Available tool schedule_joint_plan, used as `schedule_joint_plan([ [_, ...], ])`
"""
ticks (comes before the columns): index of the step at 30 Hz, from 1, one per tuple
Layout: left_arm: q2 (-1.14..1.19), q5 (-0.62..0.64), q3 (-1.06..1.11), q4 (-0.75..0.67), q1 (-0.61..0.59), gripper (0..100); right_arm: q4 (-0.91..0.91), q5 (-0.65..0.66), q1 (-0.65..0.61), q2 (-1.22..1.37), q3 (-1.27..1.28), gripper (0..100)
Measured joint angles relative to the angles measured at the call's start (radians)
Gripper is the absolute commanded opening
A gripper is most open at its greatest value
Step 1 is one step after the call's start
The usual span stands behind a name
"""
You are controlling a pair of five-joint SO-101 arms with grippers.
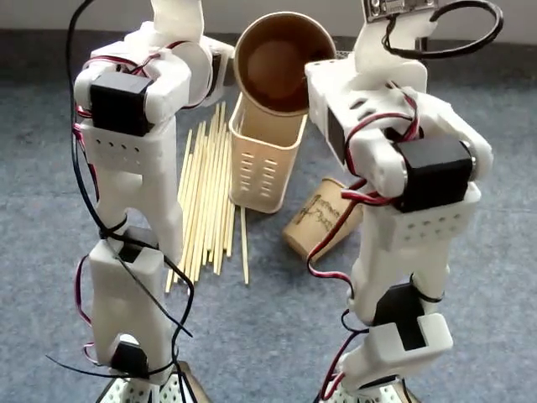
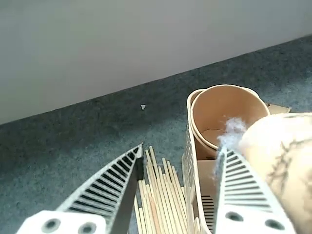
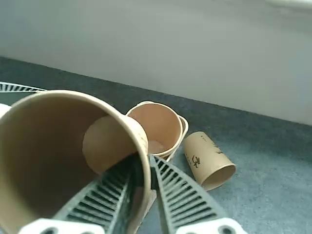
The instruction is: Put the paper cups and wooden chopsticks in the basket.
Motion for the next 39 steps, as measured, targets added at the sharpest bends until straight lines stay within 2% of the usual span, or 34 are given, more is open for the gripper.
schedule_joint_plan([
  [4,0.005,0.0,0.002,-0.006,-0.135,26,-0.121,-0.003,0.081,0.061,0.101,0.5],
  [7,0.012,0.0,0.008,-0.006,-0.236,26,-0.192,-0.031,0.095,0.137,0.161,0.5],
  [13,0.066,0.0,0.009,-0.006,-0.33,26,-0.311,-0.075,0.092,0.224,0.163,0.5],
  [25,0.158,0.0,0.009,-0.025,-0.338,26,-0.399,-0.094,0.092,0.245,0.163,0.5],
  [39,0.158,0.0,0.009,-0.025,-0.338,26,-0.404,-0.129,0.077,0.305,0.195,0.5],
])
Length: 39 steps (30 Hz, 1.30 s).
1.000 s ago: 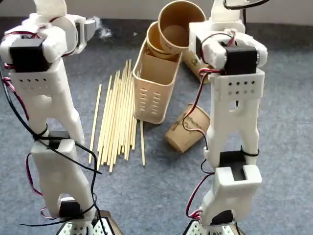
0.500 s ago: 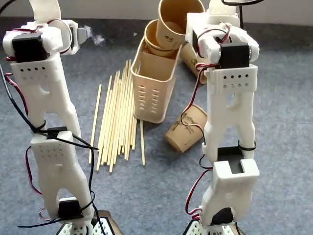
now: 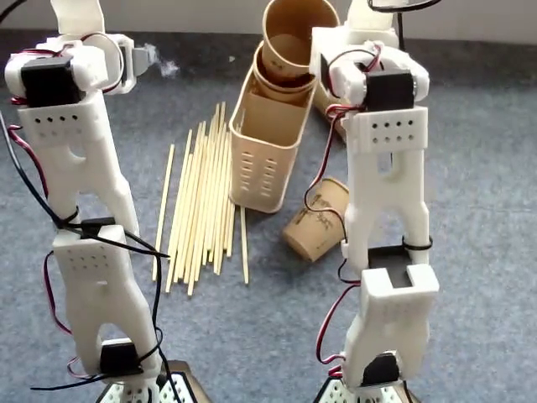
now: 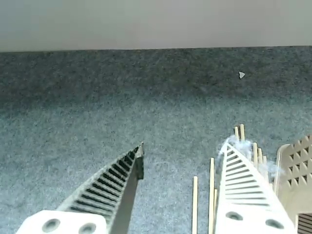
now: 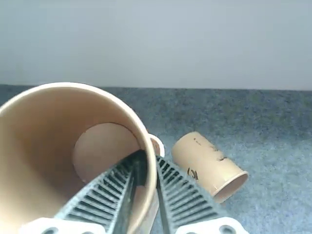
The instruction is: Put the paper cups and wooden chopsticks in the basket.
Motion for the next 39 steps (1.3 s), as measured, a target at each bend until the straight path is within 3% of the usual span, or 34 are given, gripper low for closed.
schedule_joint_plan([
  [8,0.0,0.0,0.0,0.0,0.0,26,0.025,0.0,0.0,0.034,0.009,1.5],
  [13,0.0,0.0,0.0,0.0,0.0,26,0.026,-0.002,0.0,0.1,0.012,21.8],
  [16,0.0,0.0,0.0,0.0,0.0,26,0.032,-0.002,0.0,0.101,0.012,28.4],
  [22,0.0,0.0,0.0,0.0,0.0,26,0.081,-0.002,0.002,0.097,-0.057,28.6],
  [33,0.077,0.0,0.0,0.0,0.0,26,0.368,0.017,0.025,-0.123,-0.466,28.6],
  [39,0.083,0.0,0.0,0.0,0.0,26,0.479,0.123,0.195,-0.044,-0.253,28.6],
])
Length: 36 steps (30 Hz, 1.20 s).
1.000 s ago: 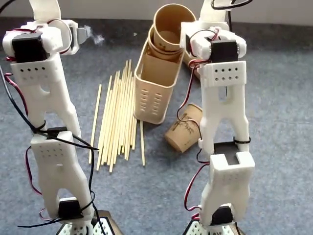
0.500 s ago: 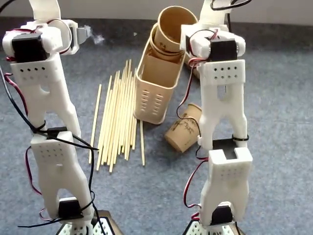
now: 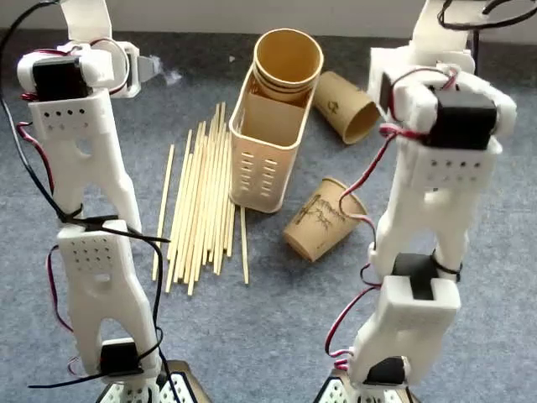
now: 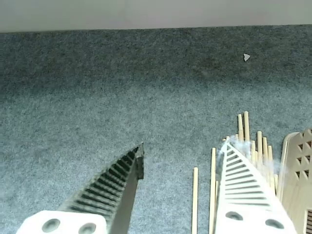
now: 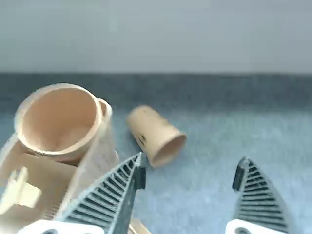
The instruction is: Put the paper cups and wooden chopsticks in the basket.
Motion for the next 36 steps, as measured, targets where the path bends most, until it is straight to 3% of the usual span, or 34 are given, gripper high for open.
schedule_joint_plan([
  [3,0.0,0.0,0.0,0.0,-0.002,26,-0.041,0.014,0.077,0.115,0.215,28.6],
  [7,0.0,0.0,0.0,0.0,-0.015,26,-0.069,0.046,0.087,0.256,0.377,28.6],
  [13,0.0,0.0,0.0,0.0,-0.043,26,-0.063,0.051,0.075,0.414,0.394,28.6],
  [17,0.0,-0.002,0.005,0.021,-0.04,19,-0.002,0.055,0.035,0.428,0.394,28.6],
  [22,-0.012,-0.002,0.157,0.031,-0.04,20,0.003,0.051,0.035,0.425,0.394,28.6],
  [31,-0.365,-0.008,0.551,0.031,-0.04,22,0.006,-0.021,0.044,0.069,0.416,28.6],
  [36,-0.631,-0.008,0.769,0.031,-0.035,22,0.006,-0.025,-0.002,-0.322,0.697,28.6],
])
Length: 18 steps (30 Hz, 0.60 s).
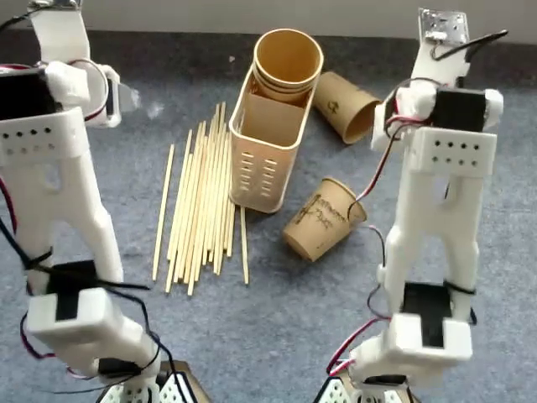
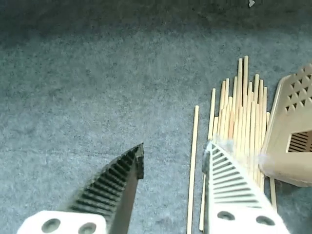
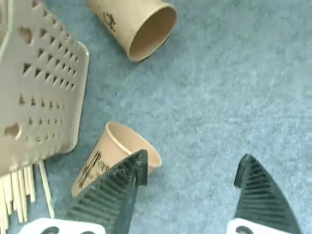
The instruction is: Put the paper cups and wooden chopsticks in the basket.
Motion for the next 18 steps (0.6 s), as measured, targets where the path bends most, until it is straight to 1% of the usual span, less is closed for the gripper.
schedule_joint_plan([
  [2,-0.08,0.0,0.115,0.0,0.014,22,-0.015,0.009,-0.044,-0.14,0.196,28.6],
  [3,-0.112,-0.006,0.17,0.0,0.025,22,-0.061,0.011,-0.054,-0.198,0.302,28.6],
  [5,-0.16,-0.029,0.282,0.0,0.051,22,-0.176,0.009,-0.052,-0.267,0.503,28.6],
  [8,-0.215,-0.046,0.448,0.0,0.101,22,-0.376,0.003,-0.051,-0.267,0.729,28.6],
  [12,-0.256,-0.08,0.637,0.0,0.173,22,-0.543,0.003,-0.052,-0.153,0.767,28.6],
  [15,-0.287,-0.103,0.744,-0.002,0.227,22,-0.592,0.0,-0.051,-0.023,0.735,28.6],
  [18,-0.316,-0.138,0.859,-0.005,0.285,22,-0.603,0.0,-0.026,0.101,0.651,28.6],
])
